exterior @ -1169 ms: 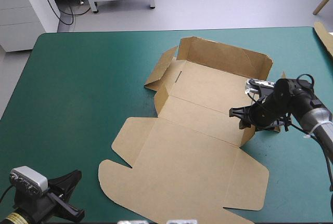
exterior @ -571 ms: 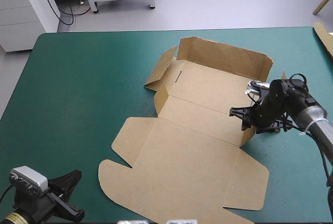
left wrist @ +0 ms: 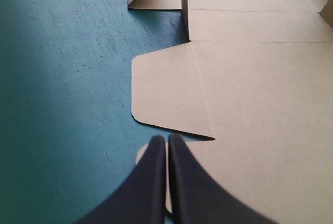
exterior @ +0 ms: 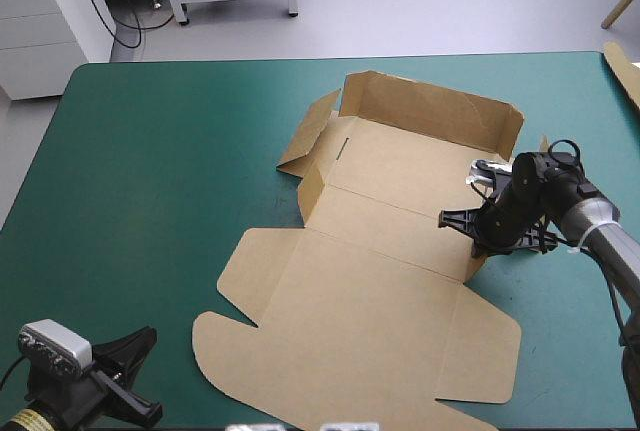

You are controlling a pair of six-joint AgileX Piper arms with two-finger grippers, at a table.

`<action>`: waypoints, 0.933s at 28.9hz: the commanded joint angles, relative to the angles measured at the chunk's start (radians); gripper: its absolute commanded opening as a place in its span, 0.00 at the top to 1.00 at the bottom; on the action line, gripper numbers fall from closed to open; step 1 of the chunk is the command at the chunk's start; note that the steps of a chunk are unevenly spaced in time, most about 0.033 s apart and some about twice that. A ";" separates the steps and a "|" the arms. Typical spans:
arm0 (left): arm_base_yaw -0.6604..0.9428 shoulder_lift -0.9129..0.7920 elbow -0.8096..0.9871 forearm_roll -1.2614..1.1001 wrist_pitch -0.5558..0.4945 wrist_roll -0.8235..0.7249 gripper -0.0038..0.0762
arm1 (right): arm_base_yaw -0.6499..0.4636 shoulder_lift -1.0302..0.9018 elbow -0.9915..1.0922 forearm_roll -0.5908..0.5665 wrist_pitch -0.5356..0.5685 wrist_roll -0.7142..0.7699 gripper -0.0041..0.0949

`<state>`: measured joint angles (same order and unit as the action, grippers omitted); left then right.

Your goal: Fold the box

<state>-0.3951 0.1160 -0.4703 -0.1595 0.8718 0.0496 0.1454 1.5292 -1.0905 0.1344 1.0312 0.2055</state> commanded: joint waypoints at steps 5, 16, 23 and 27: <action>-0.007 0.018 -0.025 -0.017 -0.071 -0.003 0.96 | 0.001 -0.014 -0.071 -0.094 -0.028 -0.184 0.97; -0.007 0.018 -0.025 -0.017 -0.071 -0.003 0.96 | 0.001 0.143 -0.394 -0.170 0.130 -0.518 0.98; -0.007 0.018 -0.025 -0.017 -0.071 -0.003 0.96 | 0.001 0.280 -0.556 -0.134 0.138 -0.661 0.98; -0.007 0.018 -0.025 -0.017 -0.071 -0.003 0.96 | 0.016 0.330 -0.604 -0.116 0.138 -0.705 0.98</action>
<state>-0.3951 0.1160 -0.4703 -0.1595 0.8718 0.0496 0.1477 1.8847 -1.6392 0.0054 1.1770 -0.4512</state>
